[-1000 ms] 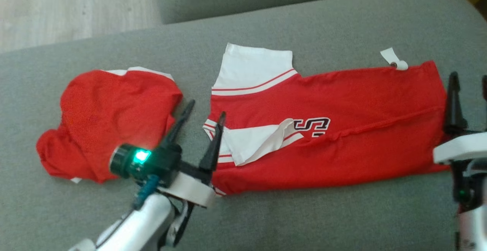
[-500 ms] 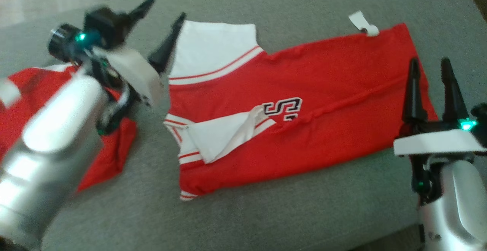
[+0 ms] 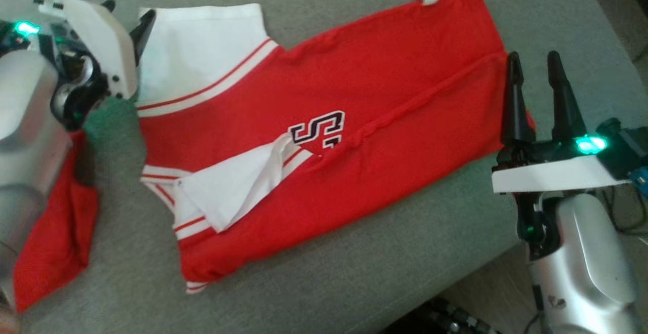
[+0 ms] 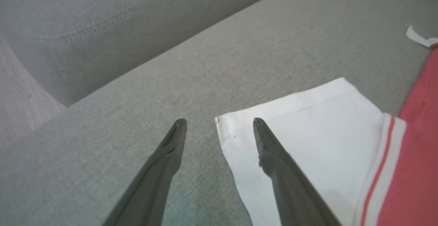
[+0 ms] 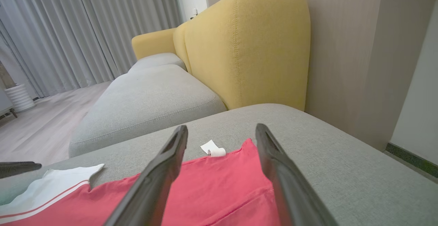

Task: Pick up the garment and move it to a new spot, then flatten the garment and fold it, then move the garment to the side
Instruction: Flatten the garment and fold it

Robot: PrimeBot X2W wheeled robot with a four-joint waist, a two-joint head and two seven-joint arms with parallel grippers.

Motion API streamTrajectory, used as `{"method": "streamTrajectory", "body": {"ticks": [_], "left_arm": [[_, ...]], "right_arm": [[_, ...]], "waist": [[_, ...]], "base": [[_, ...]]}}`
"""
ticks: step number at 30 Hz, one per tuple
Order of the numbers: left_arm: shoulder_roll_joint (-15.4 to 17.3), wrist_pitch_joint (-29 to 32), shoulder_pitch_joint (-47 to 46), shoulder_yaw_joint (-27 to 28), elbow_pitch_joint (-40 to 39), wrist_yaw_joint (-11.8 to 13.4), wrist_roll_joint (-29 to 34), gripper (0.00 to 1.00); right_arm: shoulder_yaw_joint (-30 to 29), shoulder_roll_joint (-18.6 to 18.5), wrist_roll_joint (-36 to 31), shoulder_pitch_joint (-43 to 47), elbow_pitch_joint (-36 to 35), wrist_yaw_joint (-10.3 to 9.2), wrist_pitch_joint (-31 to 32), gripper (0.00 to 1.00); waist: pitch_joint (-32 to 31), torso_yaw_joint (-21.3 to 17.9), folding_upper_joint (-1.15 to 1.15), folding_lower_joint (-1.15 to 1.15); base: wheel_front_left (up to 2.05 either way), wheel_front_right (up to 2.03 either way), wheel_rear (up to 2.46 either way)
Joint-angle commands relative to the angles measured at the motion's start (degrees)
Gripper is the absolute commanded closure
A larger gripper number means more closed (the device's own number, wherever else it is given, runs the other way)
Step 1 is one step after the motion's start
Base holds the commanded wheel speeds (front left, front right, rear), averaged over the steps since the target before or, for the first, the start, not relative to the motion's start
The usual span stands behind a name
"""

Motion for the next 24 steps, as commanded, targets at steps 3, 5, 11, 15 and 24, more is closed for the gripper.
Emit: {"method": "streamTrajectory", "body": {"ticks": [3, 5, 11, 15, 24], "left_arm": [[3.1, 0.9, -3.9, 0.6, 0.3, -0.3, -0.9, 0.00], [3.4, 1.4, -4.0, -0.2, 1.1, -0.3, -1.3, 0.00], [3.8, 3.0, -4.2, -2.1, 2.1, -0.3, -3.4, 0.00], [3.2, 4.8, -3.8, -3.4, 0.9, -0.3, -6.2, 0.16], [0.9, -2.6, -3.7, -5.4, -4.5, -0.3, -9.5, 1.00]], "right_arm": [[1.8, -0.1, 0.9, -1.2, -2.3, -0.04, -0.7, 0.00], [1.9, -0.1, 1.2, -1.1, -2.8, -0.04, -0.7, 0.00], [1.4, -0.1, 1.8, -0.6, -4.1, -0.04, -0.8, 0.00], [1.1, -0.1, 1.6, -0.5, -4.1, -0.04, -0.8, 0.00], [-1.5, -0.5, -5.0, -3.1, -1.4, -0.04, 0.3, 0.00]], "waist": [[1.7, -2.2, 0.00, -0.01], [1.8, -2.7, 0.00, -0.01], [2.2, -3.3, 0.00, -0.01], [2.4, -3.2, 0.00, -0.01], [0.0, 1.3, 0.00, -0.01]], "base": [[0.00, 0.00, 0.00], [0.00, 0.00, 0.00], [0.00, 0.00, 0.00], [0.00, 0.00, 0.00], [0.00, 0.00, 0.00]]}}
